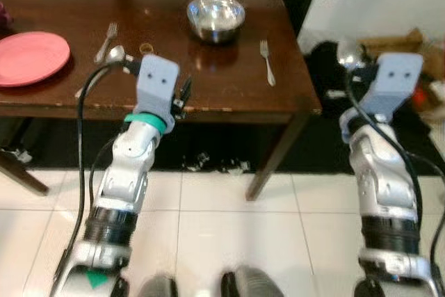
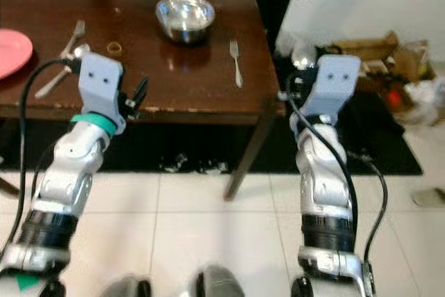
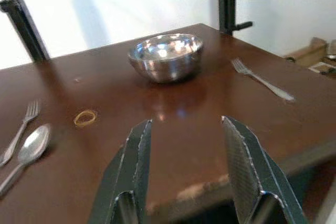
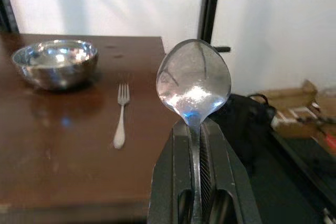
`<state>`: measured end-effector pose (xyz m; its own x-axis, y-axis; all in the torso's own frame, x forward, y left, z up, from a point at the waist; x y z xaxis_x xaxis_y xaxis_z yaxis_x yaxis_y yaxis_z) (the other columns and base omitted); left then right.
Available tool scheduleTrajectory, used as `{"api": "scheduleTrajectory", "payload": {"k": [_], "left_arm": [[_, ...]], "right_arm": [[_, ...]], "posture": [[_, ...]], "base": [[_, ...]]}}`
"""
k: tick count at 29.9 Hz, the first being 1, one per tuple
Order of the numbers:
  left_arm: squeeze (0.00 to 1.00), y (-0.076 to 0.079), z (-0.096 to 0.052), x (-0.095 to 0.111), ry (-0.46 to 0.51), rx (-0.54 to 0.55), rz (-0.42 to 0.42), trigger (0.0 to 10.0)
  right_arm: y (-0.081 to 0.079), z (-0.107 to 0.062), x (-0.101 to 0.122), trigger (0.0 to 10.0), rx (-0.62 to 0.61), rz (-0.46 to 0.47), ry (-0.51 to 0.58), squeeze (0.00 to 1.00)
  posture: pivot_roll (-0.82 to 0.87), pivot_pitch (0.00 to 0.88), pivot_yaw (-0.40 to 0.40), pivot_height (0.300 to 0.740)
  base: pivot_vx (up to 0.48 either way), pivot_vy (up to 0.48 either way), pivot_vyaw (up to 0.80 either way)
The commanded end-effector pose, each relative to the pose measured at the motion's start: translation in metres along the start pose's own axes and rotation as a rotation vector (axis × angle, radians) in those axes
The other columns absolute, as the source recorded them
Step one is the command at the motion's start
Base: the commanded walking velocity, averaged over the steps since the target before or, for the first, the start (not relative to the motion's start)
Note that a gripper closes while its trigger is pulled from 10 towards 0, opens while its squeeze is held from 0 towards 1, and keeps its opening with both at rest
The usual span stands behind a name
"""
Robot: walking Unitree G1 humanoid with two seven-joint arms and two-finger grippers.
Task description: Setting the table
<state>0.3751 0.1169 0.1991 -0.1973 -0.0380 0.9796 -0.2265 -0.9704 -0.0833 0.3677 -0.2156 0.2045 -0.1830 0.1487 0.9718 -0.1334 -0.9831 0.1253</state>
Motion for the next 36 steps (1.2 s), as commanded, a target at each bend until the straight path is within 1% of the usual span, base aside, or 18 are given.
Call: {"api": "scheduleTrajectory", "payload": {"k": [1, 12, 36], "left_arm": [[0.0, -0.0023, -0.0012, -0.0049, -0.018, 0.008, -0.003, 10.0], [0.0, -0.0006, -0.0001, -0.0047, -0.016, 0.001, -0.003, 10.0], [0.0, 0.0035, 0.0014, -0.0049, -0.016, -0.01, -0.009, 10.0]], "right_arm": [[-0.0032, -0.0007, 0.0, 10.0, 0.008, 0.012, 0.003, 0.0], [-0.001, 0.0006, -0.0001, 10.0, -0.001, 0.029, 0.0, 0.0], [0.0005, 0.0002, 0.0007, 10.0, 0.0, 0.026, 0.001, 0.0]], "posture": [[-0.05, 0.0, -0.004, 0.74], [-0.06, 0.0, 0.0, 0.74], [-0.08, 0.0, -0.001, 0.74]], "base": [[-0.39, 0.0, 0.0], [-0.386, 0.0, 0.0], [-0.387, 0.0, 0.0]]}}
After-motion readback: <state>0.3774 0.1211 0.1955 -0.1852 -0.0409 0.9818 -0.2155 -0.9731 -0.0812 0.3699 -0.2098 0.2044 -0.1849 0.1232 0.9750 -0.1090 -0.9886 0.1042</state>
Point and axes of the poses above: a point about 5 cm out from each wrist's last joint towards the gripper, its own z axis pointing out of the wrist towards the gripper, its own x axis along the axis of the wrist's last joint, y = z × x, the point moved 4 cm from there along z, pointing out of the wrist towards the gripper, and after that the axes turned 8 degrees about -z, right-handed, at the moved point
